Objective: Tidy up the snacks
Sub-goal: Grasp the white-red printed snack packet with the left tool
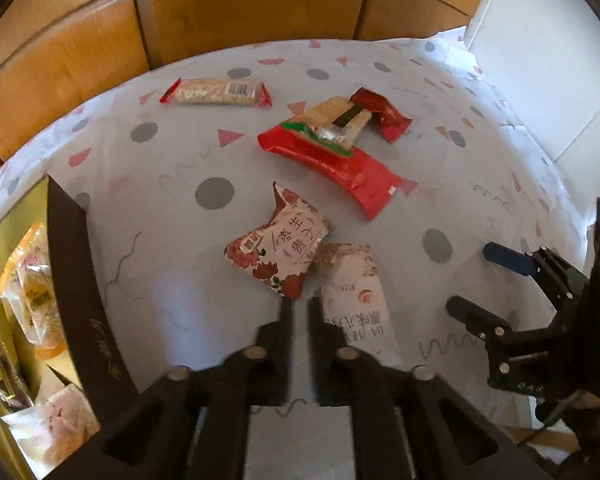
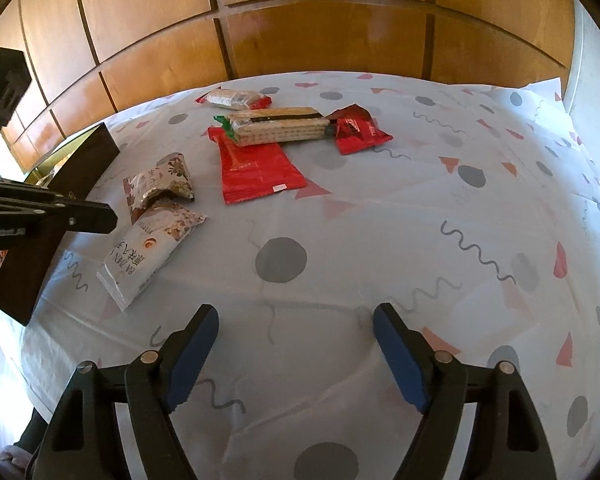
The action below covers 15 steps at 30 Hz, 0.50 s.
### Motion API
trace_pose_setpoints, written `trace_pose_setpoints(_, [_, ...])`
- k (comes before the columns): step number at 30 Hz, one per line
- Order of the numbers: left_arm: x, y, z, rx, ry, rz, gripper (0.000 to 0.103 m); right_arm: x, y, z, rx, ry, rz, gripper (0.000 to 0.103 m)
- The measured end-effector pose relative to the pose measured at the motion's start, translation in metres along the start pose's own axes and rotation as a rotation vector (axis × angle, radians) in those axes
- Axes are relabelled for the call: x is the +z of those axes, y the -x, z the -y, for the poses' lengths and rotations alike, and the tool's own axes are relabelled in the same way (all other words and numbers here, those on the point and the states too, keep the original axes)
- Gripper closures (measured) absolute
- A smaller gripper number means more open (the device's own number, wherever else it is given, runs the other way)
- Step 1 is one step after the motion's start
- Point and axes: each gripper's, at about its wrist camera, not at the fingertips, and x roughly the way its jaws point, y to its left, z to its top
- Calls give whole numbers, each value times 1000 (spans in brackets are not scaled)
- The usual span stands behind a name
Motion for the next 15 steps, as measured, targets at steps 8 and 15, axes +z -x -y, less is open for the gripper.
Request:
trace_pose_setpoints(8, [25, -12, -1, 85, -151, -2, 60, -3, 2, 1, 3, -10, 11, 22])
trace_pose_setpoints(15, [46, -49, -4, 55, -125, -64, 56, -4, 2, 1, 2, 0, 14, 22])
